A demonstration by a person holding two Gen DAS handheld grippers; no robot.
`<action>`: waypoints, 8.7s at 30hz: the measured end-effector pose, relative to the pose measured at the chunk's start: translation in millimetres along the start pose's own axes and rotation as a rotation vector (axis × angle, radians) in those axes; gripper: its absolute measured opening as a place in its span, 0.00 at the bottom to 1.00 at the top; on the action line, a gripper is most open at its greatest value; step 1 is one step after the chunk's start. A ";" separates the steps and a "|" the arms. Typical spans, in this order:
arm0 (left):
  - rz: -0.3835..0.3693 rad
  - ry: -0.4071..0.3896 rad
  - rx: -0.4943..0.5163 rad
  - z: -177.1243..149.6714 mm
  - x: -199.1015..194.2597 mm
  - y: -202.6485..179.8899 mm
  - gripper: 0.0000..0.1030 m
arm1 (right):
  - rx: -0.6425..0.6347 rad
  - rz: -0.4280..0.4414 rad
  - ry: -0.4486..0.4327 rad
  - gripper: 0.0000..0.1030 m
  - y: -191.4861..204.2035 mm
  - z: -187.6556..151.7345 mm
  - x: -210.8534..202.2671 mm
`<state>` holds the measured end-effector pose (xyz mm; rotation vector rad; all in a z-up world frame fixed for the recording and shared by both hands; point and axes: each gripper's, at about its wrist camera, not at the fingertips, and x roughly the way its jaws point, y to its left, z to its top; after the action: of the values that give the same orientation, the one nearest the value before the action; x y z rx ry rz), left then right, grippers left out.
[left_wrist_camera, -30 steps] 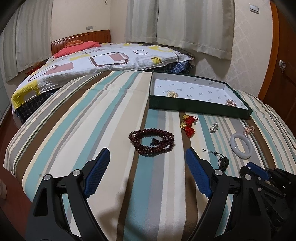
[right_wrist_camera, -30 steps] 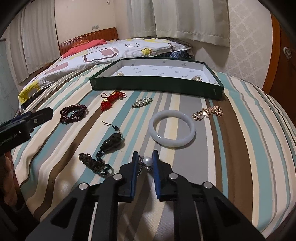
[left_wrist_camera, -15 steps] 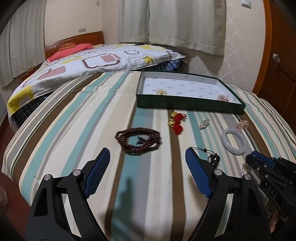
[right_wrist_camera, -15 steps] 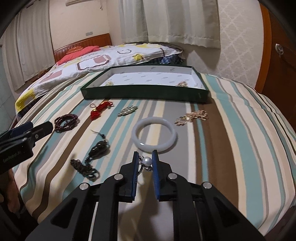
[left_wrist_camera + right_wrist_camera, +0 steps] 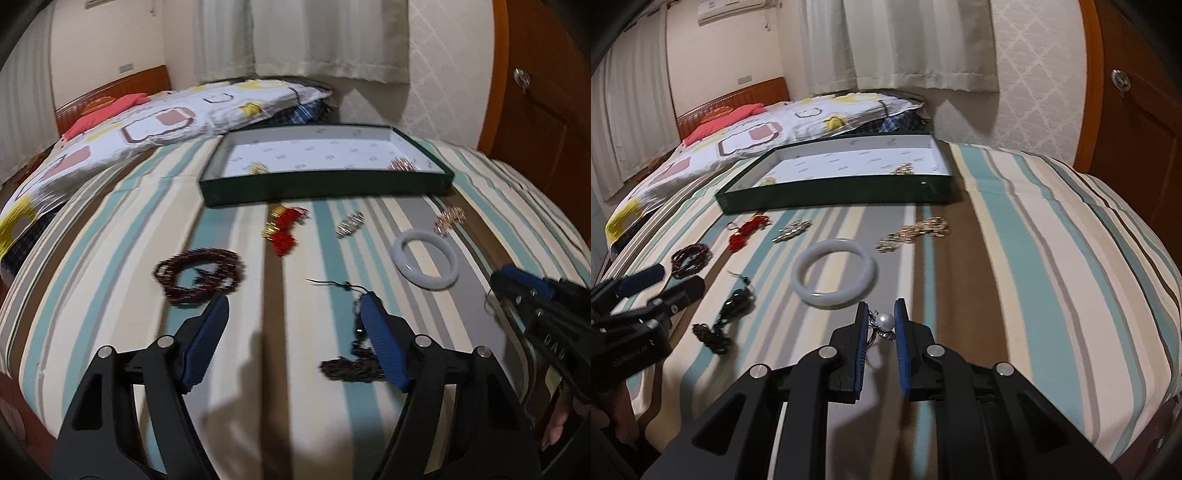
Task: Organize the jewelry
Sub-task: 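Grasp the pearl ring with the right tool while the left tool grasps the black pendant, then carry the ring and pendant into the tray and open both tools, then withdraw both tools from the tray toward the bead bracelet and bangle, then grasp the dark red bead bracelet with the left tool, then grasp the white jade bangle with the right tool while the left tool lifts the bracelet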
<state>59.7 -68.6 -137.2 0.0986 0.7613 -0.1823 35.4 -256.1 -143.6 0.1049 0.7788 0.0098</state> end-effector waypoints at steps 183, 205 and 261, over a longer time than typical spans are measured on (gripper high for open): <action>0.103 0.060 -0.169 24.5 55.9 90.0 0.87 | -0.051 0.050 -0.013 0.70 45.5 21.6 38.5; 0.058 0.020 -0.149 20.3 47.4 91.2 0.16 | -0.095 0.008 0.109 0.70 56.0 32.8 61.7; -0.050 -0.233 -0.145 128.4 11.6 64.2 0.14 | -0.067 0.047 -0.170 0.67 36.1 131.0 31.6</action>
<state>167.6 -27.0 -51.2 -0.0787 0.5432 -0.1824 150.9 -230.5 -69.6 0.0597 0.6057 0.0709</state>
